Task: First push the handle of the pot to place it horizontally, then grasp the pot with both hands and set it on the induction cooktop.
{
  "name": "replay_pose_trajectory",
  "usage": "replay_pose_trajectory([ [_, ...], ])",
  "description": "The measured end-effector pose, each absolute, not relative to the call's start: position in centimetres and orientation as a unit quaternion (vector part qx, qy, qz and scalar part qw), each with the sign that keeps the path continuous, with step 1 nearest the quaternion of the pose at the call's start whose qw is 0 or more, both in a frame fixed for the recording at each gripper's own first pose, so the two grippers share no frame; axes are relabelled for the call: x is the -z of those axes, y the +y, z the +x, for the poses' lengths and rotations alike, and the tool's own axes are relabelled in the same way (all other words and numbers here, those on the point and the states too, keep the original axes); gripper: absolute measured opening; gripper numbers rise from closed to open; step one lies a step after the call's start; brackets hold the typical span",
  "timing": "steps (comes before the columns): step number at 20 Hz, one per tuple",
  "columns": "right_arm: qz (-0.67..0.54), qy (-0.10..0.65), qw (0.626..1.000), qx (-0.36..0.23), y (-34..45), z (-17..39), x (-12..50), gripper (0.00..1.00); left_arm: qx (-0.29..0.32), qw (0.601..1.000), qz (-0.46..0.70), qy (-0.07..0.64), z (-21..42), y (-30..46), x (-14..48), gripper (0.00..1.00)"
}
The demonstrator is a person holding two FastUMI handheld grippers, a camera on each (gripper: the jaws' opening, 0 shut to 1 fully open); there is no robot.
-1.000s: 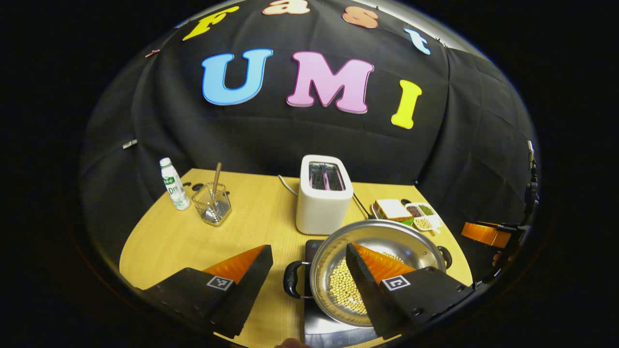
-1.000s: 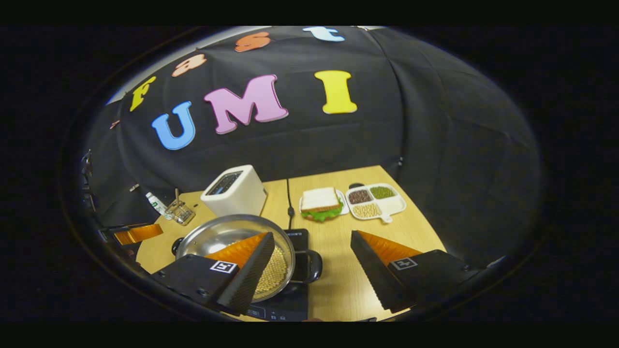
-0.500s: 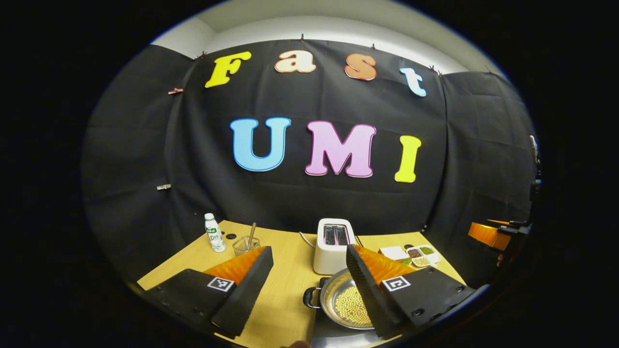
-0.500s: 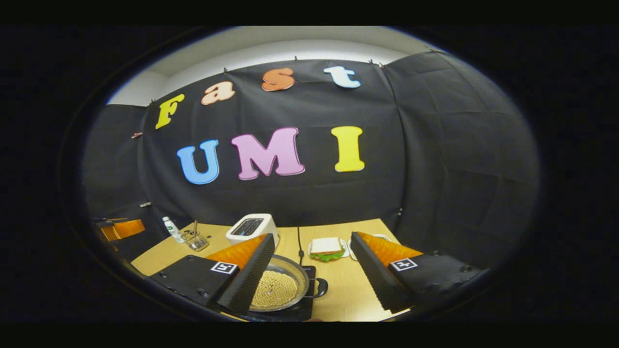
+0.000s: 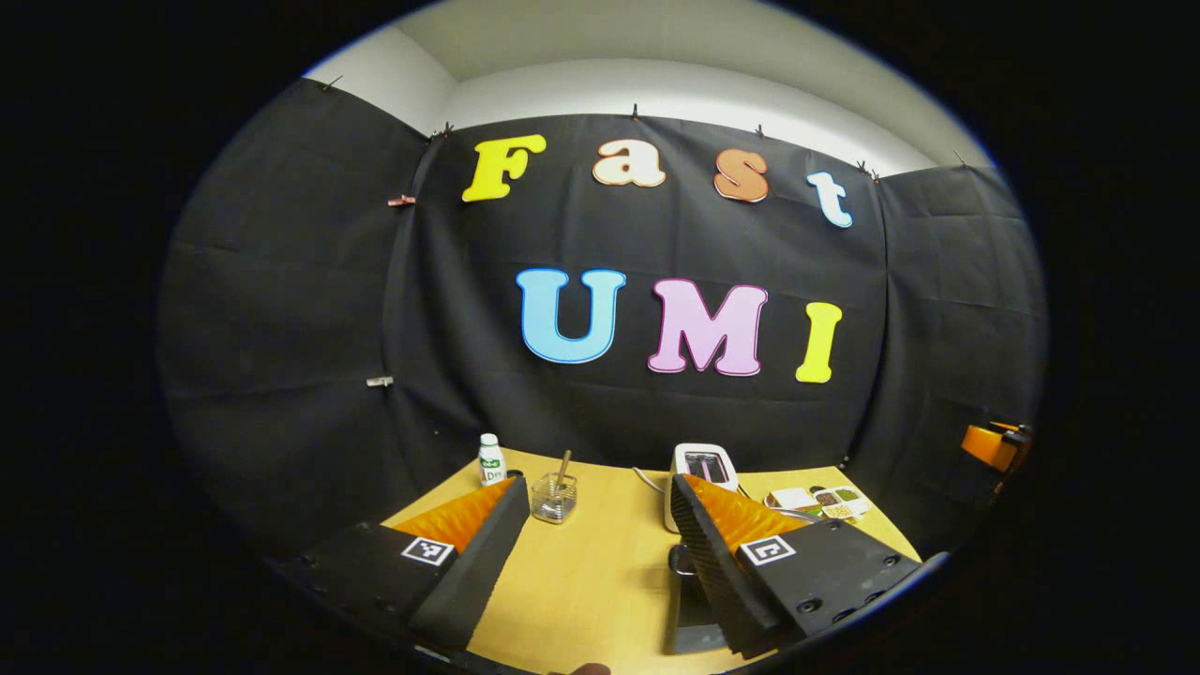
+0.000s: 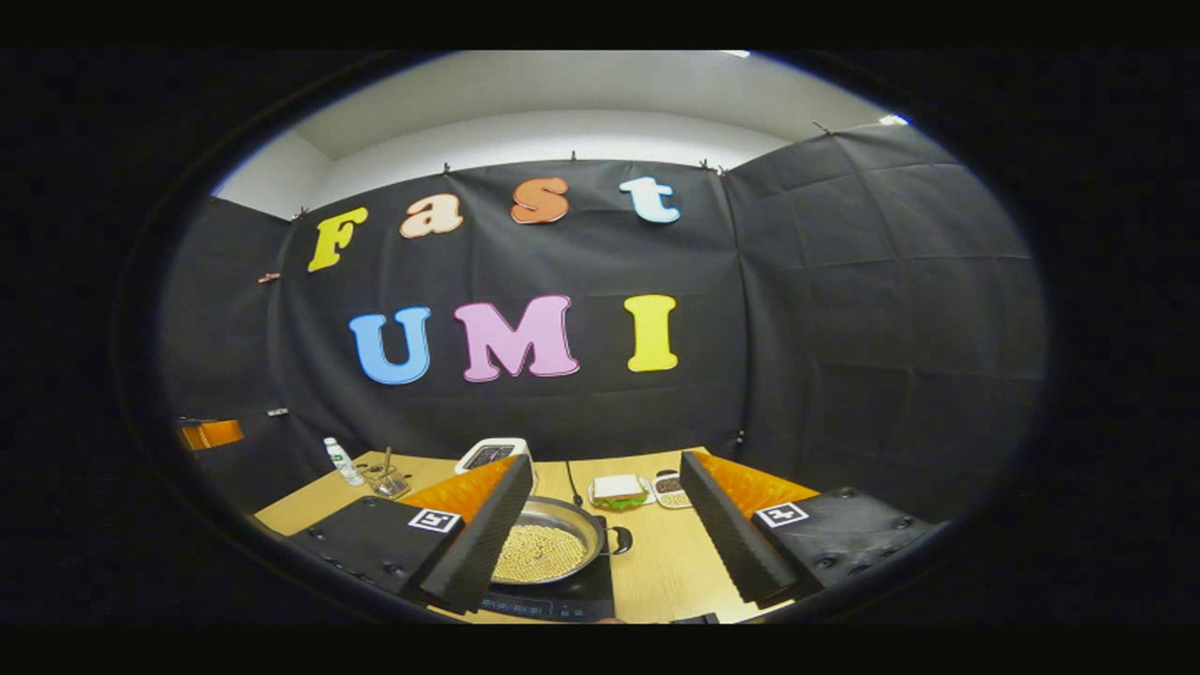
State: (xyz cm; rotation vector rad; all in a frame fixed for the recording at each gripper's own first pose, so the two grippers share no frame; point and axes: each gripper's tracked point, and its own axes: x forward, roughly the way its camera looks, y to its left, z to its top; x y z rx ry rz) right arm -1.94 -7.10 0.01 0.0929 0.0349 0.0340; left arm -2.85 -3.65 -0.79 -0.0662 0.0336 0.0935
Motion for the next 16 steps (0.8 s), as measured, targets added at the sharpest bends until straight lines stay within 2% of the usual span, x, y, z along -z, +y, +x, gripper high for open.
replay_pose_trajectory([
  [5, 0.037, 0.010, 0.999, 0.015, -9.1, -6.5, -0.1, 0.98, -0.064, 0.998, -0.027, -0.001, -6.6, -2.7, 0.2, 0.97],
  [7, 0.037, 0.012, 0.999, 0.028, -9.9, -7.8, 0.2, 1.00, -0.061, 0.998, -0.027, -0.009, -7.8, -2.6, 0.3, 0.93],
  [9, 0.037, 0.014, 0.998, 0.038, -10.3, -8.5, 0.5, 0.98, -0.051, 0.998, -0.030, -0.014, -8.7, -3.1, 0.5, 0.95],
  [16, 0.037, 0.018, 0.999, 0.021, -8.7, -9.2, 0.6, 0.98, -0.046, 0.998, -0.041, -0.002, -9.8, -3.2, 1.6, 0.93],
])
